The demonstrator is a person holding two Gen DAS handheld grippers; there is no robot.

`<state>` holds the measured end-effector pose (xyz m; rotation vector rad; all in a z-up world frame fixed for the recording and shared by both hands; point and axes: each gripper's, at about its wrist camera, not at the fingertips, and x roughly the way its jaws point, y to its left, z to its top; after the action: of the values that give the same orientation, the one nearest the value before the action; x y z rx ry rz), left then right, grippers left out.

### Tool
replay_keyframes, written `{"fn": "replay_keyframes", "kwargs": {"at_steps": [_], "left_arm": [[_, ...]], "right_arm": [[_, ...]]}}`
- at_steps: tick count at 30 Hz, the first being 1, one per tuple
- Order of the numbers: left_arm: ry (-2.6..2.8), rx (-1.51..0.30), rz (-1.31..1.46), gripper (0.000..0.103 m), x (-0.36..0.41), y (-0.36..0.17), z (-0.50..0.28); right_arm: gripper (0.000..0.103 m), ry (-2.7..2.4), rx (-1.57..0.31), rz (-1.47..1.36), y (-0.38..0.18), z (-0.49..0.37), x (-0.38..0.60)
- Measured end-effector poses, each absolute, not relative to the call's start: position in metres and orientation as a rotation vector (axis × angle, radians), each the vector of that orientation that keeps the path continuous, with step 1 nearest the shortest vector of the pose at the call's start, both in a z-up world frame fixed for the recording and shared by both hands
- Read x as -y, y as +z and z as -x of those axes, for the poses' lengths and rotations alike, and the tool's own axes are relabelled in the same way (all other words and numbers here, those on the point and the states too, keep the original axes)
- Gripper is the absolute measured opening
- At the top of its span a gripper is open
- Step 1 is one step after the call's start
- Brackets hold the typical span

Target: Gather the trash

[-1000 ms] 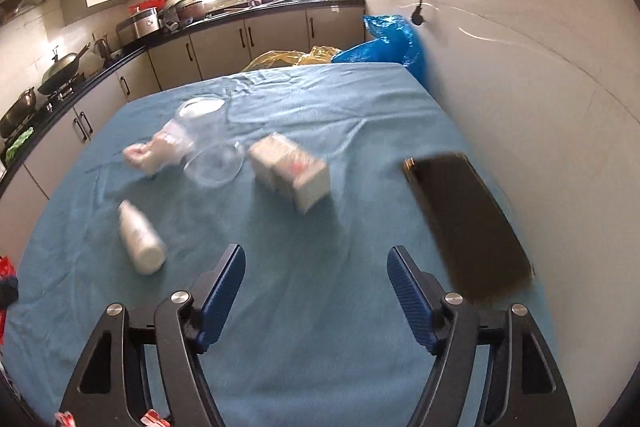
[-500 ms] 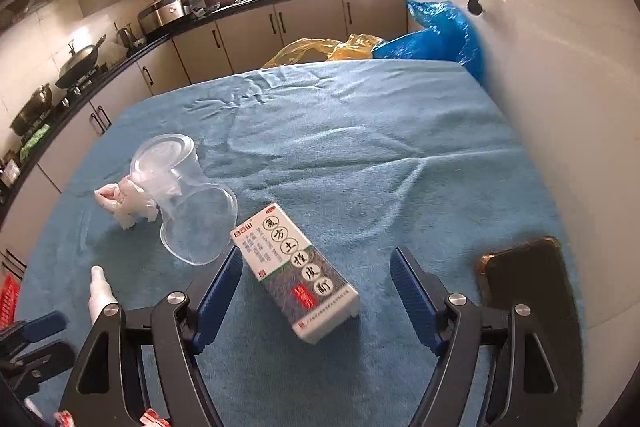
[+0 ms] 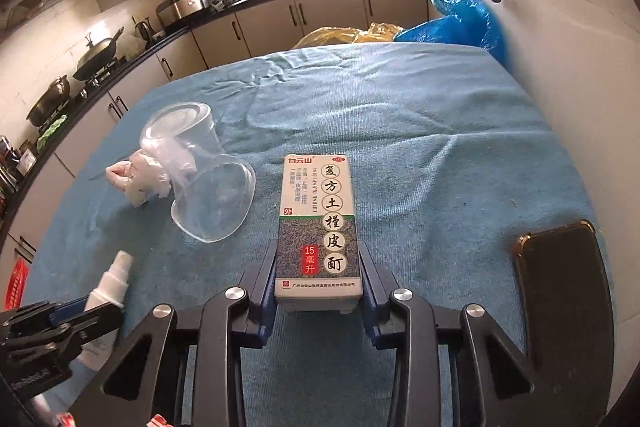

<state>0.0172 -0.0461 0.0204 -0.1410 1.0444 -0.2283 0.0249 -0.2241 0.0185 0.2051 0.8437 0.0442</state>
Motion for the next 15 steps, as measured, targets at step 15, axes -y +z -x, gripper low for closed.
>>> {"fn": "replay_keyframes", "kwargs": {"at_steps": [15], "left_arm": [[-0.045, -0.842, 0.153, 0.029, -0.069, 0.098, 0.127]], "right_arm": [[0.037, -0.012, -0.769, -0.306, 0.039, 0.008, 0.225]]}}
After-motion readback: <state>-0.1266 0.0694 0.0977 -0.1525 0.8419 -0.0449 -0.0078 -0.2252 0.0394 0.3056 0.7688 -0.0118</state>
